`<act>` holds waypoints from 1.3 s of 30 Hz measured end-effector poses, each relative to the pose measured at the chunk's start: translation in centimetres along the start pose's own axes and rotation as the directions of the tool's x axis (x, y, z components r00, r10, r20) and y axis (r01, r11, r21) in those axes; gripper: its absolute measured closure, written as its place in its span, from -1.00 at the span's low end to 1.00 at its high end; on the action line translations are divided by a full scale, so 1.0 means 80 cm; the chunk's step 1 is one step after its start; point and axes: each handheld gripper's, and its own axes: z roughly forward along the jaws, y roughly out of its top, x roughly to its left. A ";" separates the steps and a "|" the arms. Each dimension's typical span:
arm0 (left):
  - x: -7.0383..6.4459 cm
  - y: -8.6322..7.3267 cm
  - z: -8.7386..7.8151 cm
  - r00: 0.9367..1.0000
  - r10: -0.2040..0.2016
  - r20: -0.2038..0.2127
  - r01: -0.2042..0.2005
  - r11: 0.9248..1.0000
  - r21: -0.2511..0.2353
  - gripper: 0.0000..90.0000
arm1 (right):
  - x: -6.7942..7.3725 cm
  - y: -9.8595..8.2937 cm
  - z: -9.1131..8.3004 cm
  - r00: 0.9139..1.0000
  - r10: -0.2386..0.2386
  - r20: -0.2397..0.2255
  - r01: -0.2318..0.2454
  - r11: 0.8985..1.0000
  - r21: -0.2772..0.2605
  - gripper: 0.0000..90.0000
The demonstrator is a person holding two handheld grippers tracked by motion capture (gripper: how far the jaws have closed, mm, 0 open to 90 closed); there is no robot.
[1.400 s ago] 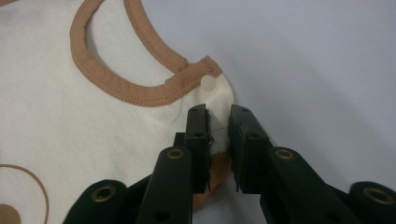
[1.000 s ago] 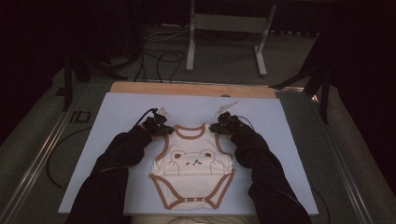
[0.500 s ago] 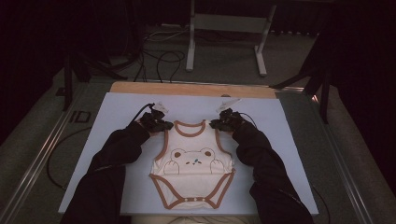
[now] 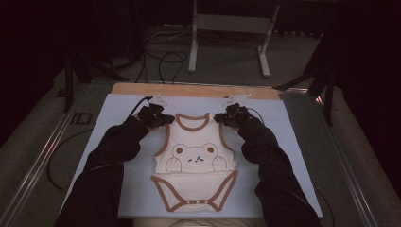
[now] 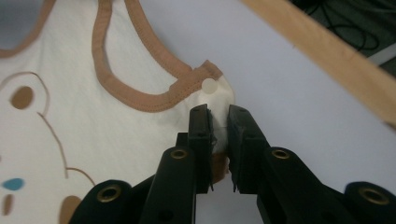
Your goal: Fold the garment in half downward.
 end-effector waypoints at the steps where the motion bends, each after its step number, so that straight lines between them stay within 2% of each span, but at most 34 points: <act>1: 0.000 0.003 -0.004 1.000 0.004 -0.001 -0.004 1.000 -0.006 0.97 | -0.001 0.004 -0.003 1.000 -0.003 0.005 0.003 1.000 -0.008 0.79; 3: 0.001 0.011 -0.013 1.000 0.008 -0.011 -0.008 0.999 -0.033 0.97 | -0.002 0.012 -0.010 1.000 -0.007 0.010 0.007 1.000 -0.027 0.78; 5: 0.002 0.017 -0.020 1.000 0.009 -0.020 -0.010 0.999 -0.045 0.97 | -0.003 0.022 -0.017 0.999 -0.024 0.021 0.025 0.999 -0.039 0.78; 10: -0.001 0.030 -0.036 0.999 0.029 -0.036 -0.031 0.997 -0.068 0.97 | -0.002 0.038 -0.030 0.999 -0.032 0.023 0.033 0.997 -0.075 0.78; 15: -0.004 0.034 -0.046 0.998 0.037 -0.051 -0.042 0.996 -0.082 0.97 | 0.003 0.041 -0.038 0.997 -0.057 0.053 0.061 0.995 -0.082 0.78; 19: -0.003 0.041 -0.055 0.997 0.046 -0.056 -0.050 0.995 -0.083 0.97 | 0.000 0.047 -0.045 0.997 -0.054 0.051 0.058 0.993 -0.099 0.78; 25: -0.006 0.052 -0.066 0.996 0.057 -0.069 -0.065 0.991 -0.120 0.96 | 0.000 0.061 -0.059 0.996 -0.064 0.063 0.072 0.990 -0.125 0.78; 28: -0.010 0.053 -0.070 0.995 0.067 -0.076 -0.077 0.988 -0.133 0.96 | 0.003 0.062 -0.064 0.995 -0.071 0.066 0.079 0.988 -0.135 0.78; 33: -0.018 0.047 -0.075 0.995 0.087 -0.052 -0.093 0.986 -0.136 0.96 | 0.012 0.056 -0.073 0.995 -0.081 0.066 0.090 0.985 -0.146 0.78; 36: -0.024 0.040 -0.076 0.992 0.111 -0.067 -0.120 0.983 -0.138 0.96 | 0.018 0.049 -0.079 0.993 -0.096 0.074 0.106 0.982 -0.155 0.78; 39: -0.022 0.041 -0.076 0.993 0.102 -0.064 -0.110 0.984 -0.139 0.96 | 0.020 0.047 -0.085 0.992 -0.095 0.082 0.107 0.981 -0.159 0.78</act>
